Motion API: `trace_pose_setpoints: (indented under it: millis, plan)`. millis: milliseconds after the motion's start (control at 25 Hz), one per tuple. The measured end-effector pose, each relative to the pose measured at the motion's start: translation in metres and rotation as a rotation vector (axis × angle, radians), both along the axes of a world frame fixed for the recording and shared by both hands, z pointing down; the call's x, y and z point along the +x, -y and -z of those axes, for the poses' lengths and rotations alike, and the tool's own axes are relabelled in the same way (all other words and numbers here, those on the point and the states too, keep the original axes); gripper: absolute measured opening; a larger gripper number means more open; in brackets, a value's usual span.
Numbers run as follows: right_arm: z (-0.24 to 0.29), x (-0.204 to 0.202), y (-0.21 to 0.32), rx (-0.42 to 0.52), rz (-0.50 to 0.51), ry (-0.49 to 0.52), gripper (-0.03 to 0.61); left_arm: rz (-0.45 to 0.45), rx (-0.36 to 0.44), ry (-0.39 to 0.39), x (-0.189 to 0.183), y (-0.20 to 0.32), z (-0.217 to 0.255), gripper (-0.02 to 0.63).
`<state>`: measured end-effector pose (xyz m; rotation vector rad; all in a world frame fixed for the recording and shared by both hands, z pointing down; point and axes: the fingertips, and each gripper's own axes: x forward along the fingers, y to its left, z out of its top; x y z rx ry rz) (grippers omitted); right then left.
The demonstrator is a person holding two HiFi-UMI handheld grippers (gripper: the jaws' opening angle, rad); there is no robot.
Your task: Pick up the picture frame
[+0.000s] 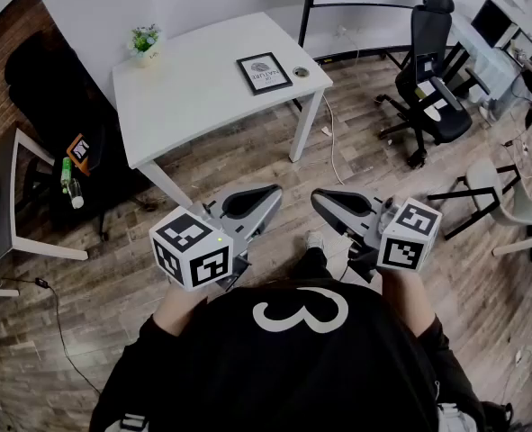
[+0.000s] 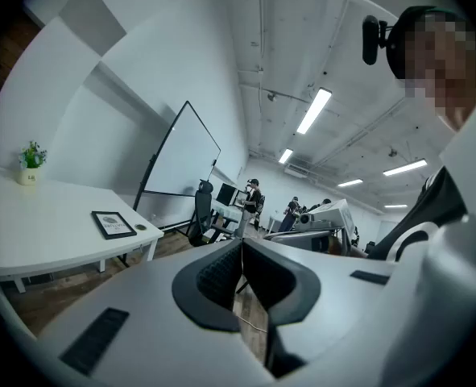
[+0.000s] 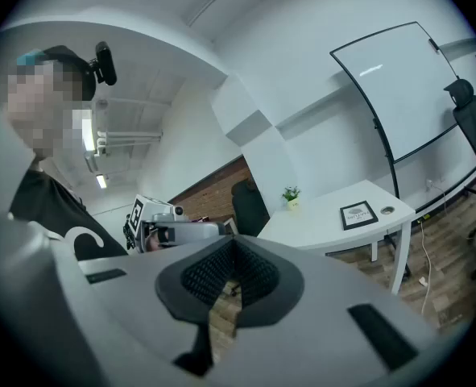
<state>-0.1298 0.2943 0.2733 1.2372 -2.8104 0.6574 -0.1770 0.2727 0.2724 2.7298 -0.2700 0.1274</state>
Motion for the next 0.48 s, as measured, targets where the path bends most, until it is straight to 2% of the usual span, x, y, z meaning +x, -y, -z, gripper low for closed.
trace_pose_setpoints:
  millis: [480]
  plan:
    - [-0.004,-0.015,0.005,-0.008,0.043,-0.013,0.023,0.042,-0.002,0.009,-0.014,0.003,-0.006,0.017]
